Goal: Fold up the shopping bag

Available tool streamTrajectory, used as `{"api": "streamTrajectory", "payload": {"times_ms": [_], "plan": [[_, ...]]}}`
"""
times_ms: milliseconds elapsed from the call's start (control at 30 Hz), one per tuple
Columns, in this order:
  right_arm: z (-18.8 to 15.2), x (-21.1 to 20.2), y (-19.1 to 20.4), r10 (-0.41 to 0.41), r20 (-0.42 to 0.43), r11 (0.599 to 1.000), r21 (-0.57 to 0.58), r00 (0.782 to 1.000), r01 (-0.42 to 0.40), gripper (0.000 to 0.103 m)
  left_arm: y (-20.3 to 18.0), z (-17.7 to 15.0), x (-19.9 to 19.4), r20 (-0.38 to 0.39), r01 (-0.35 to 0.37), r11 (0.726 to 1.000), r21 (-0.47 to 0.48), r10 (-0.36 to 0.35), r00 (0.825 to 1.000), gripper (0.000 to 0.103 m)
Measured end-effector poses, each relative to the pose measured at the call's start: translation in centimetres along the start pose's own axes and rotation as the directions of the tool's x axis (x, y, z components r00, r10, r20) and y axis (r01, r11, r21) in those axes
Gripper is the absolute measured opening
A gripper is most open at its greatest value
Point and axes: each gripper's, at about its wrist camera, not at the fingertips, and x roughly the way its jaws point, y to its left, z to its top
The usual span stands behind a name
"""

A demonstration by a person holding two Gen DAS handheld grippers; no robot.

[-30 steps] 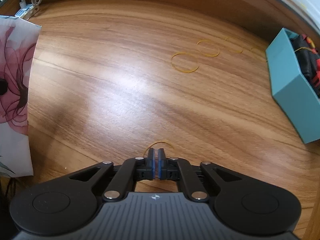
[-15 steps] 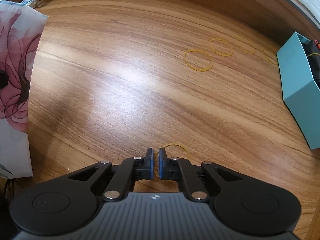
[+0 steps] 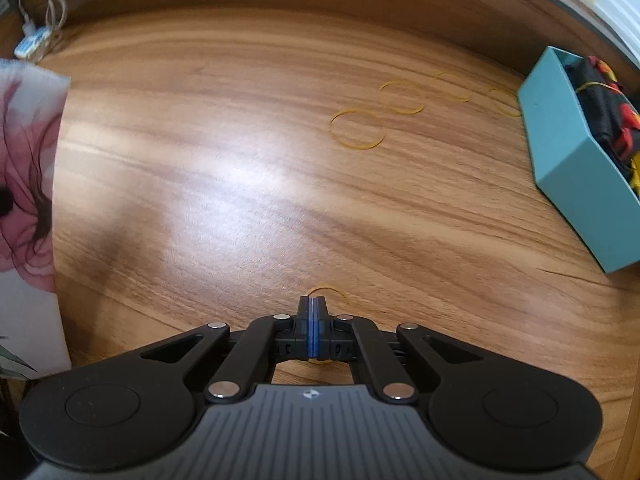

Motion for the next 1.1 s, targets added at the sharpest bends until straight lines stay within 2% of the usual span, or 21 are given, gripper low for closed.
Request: {"api": "streamTrajectory", "payload": {"times_ms": [233,333,433,1100], "plan": [[-0.2,0.4,-0.1,-0.008,-0.007,1.0,0.0,1.0,0.008,0.003,0.0,-0.1,-0.2,0.002,-0.005,1.0,0.002,0.005,1.0,0.054],[0.0,1.1,0.0,-0.02,-0.009,1.0,-0.014,1.0,0.02,0.018,0.0,-0.1,-0.2,0.002,-0.006,1.0,0.001,0.006,1.0,0.054],[0.0,1.5,0.4,-0.026,-0.015,0.999,-0.041,1.0,0.026,0.023,0.0,0.0,-0.2,0.0,-0.007,1.0,0.001,0.007,1.0,0.055],[-0.5,2.1,2.9,0.013,-0.043,0.997,-0.078,0.999,-0.016,0.022,0.2,0.0,0.2,-0.011,-0.003,1.0,-0.012,0.002,1.0,0.055]]}}
